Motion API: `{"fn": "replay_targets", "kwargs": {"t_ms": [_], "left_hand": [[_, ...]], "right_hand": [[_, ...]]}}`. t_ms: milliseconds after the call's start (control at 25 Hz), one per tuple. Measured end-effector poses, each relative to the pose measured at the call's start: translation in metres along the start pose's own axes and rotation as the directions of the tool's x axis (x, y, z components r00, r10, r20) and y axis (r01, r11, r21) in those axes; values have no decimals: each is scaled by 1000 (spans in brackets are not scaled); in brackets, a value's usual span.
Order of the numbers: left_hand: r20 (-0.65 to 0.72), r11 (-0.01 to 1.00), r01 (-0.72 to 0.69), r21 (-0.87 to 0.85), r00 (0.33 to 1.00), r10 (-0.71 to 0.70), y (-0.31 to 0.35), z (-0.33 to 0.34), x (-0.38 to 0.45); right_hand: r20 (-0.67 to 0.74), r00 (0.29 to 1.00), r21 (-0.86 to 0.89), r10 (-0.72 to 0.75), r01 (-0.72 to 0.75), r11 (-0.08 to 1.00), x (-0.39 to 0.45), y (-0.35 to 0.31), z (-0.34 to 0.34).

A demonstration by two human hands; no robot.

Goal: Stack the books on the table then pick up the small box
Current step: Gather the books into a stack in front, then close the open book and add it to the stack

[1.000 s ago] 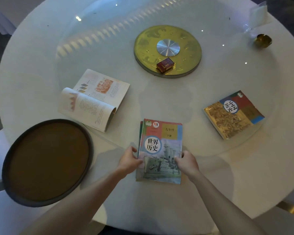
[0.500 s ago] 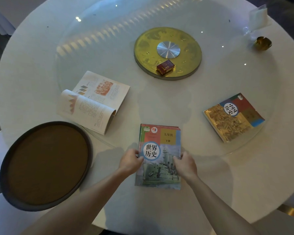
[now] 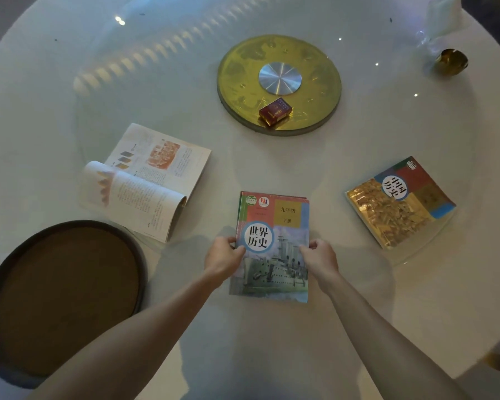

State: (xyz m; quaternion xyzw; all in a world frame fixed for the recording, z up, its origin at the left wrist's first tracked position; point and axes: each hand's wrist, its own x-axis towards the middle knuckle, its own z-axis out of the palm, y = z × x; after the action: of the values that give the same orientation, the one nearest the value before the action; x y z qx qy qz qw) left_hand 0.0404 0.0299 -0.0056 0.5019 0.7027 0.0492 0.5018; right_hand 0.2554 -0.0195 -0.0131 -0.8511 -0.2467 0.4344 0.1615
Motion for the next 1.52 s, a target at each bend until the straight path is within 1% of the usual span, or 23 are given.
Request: {"fn": "replay_targets", "kwargs": {"t_ms": [120, 200, 280, 320, 360, 400, 440, 480, 520, 600, 680, 760, 840, 920, 1000, 1040, 1120, 1240, 1320, 1360, 1400, 1440, 1520], "left_hand": [[30, 999, -20, -26, 999, 21, 21, -7, 20], [48, 998, -34, -47, 998, 37, 27, -11, 33], [61, 998, -31, -55, 998, 35, 29, -18, 40], [66, 998, -31, -54, 997, 35, 28, -22, 44], [61, 998, -40, -57, 997, 43, 27, -27, 45], [39, 996, -58, -64, 997, 61, 27, -33, 46], [-1, 994, -82, -78, 997, 82, 27, -42, 47], [-52, 989, -111, -96, 993, 106, 27, -54, 47], [-103, 983, -140, -115, 986, 129, 28, -67, 47], [-203, 970, -189, -155, 967, 156, 27, -97, 44], [-307, 957, -208, -200, 941, 141, 18, -129, 44], [-392, 955, -189, -229, 916, 87, -2, -157, 48], [-445, 963, -129, -236, 896, 11, -31, -178, 58], [-476, 982, -54, -182, 878, -40, -59, -192, 68], [-499, 994, -3, -110, 865, -53, -80, -202, 75], [-502, 994, 9, -105, 863, -61, -88, -207, 78], [-484, 984, 25, -176, 868, -109, -103, -213, 85], [-416, 947, 37, -318, 893, -174, -117, -219, 92], [-382, 916, 34, -400, 903, -199, -120, -220, 94], [-372, 901, 29, -432, 905, -208, -119, -219, 94], [-364, 887, 21, -461, 907, -211, -119, -218, 94], [-350, 873, 23, -488, 910, -220, -120, -218, 92], [-327, 842, 30, -539, 913, -242, -120, -218, 90]], "right_hand": [[18, 1000, 52, -24, 23, 998, 15, -22, -6], [26, 999, 42, -22, 21, 999, 24, -30, -9], [30, 999, -17, -12, 12, 1000, 28, -37, -9], [2, 1000, -103, -27, 27, 994, 28, -40, -9], [-58, 996, -217, -73, 58, 974, 29, -43, -6], [-121, 981, -311, -155, 110, 944, 28, -48, -2], [-155, 954, -356, -255, 187, 916, 26, -57, 4], [-149, 925, -360, -350, 279, 890, 22, -68, 13], [-108, 896, -350, -431, 372, 860, 17, -81, 23], [36, 835, -339, -550, 527, 779, 9, -105, 49], [174, 767, -359, -617, 633, 686, 0, -126, 79], [273, 702, -381, -657, 707, 597, -8, -143, 107], [358, 641, -397, -679, 763, 510, -17, -159, 135], [413, 591, -421, -693, 798, 431, -23, -171, 160], [436, 574, -457, -693, 805, 379, -27, -181, 179], [444, 569, -479, -692, 804, 354, -27, -184, 186], [467, 571, -520, -675, 795, 313, -30, -187, 198], [491, 578, -539, -652, 790, 294, -32, -190, 211], [491, 538, -523, -685, 811, 262, -32, -191, 218], [469, 521, -504, -713, 821, 269, -31, -191, 219], [438, 517, -480, -736, 826, 295, -31, -192, 218], [407, 530, -449, -744, 825, 342, -32, -193, 216], [352, 598, -347, -720, 798, 493, -38, -197, 211]]}}
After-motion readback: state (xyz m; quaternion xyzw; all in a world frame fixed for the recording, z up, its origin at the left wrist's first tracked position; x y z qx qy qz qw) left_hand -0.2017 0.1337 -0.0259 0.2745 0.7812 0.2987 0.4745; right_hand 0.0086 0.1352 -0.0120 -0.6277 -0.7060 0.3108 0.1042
